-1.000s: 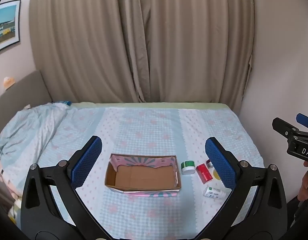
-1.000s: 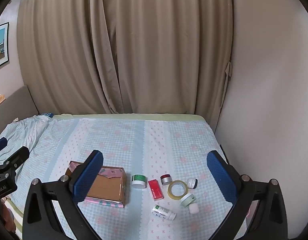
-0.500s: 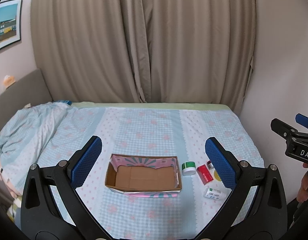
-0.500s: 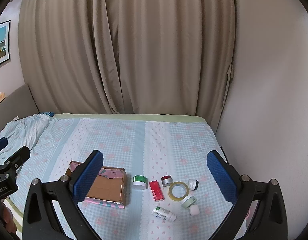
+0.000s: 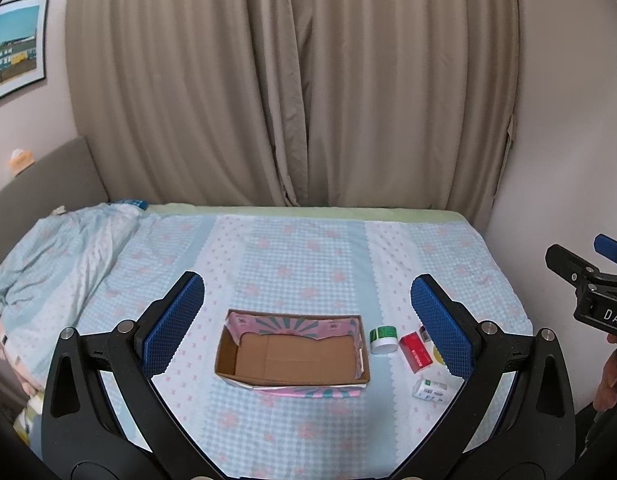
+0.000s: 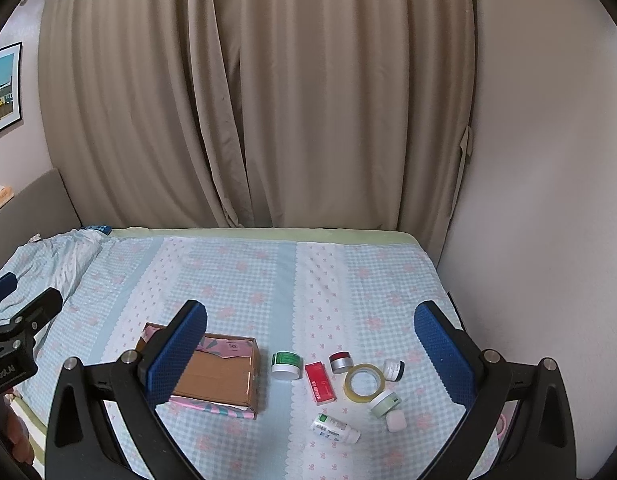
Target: Organize rigid objects
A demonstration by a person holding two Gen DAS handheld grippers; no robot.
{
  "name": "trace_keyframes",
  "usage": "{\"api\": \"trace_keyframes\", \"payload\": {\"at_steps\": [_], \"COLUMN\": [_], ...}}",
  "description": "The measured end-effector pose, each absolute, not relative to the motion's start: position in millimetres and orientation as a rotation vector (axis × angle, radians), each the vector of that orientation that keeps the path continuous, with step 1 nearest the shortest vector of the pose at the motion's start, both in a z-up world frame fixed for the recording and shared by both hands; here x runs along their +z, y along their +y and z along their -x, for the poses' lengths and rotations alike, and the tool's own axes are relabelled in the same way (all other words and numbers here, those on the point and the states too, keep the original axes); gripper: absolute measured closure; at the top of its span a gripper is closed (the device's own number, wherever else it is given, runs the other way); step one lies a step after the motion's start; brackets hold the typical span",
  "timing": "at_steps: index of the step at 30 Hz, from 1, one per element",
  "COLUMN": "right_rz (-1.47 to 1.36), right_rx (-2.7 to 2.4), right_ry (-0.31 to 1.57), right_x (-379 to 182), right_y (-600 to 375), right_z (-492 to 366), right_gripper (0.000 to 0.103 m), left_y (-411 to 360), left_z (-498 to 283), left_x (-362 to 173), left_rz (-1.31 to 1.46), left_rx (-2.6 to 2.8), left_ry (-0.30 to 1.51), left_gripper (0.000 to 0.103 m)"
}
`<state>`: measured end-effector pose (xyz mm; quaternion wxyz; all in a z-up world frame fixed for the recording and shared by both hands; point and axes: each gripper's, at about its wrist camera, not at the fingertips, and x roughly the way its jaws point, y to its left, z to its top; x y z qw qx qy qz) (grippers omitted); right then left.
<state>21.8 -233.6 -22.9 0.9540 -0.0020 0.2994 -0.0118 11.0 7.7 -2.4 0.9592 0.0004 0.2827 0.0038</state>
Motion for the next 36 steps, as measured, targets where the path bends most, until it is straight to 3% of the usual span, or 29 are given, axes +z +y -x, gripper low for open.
{"api": "trace_keyframes", "payload": {"at_steps": [36], "right_rz": [0.002], "right_rx": [-0.015], "right_ry": [0.599], "right_x": [-24.4], "right_y": [-229.4], "right_z": [-23.6], "right_gripper": [0.000], "left_y": [8.4], "left_z": [-11.1], "left_x": [-3.6], "left_rz": [0.008], "left_rx": [0.012], "left_ry": [0.551], "left_gripper": [0.000]}}
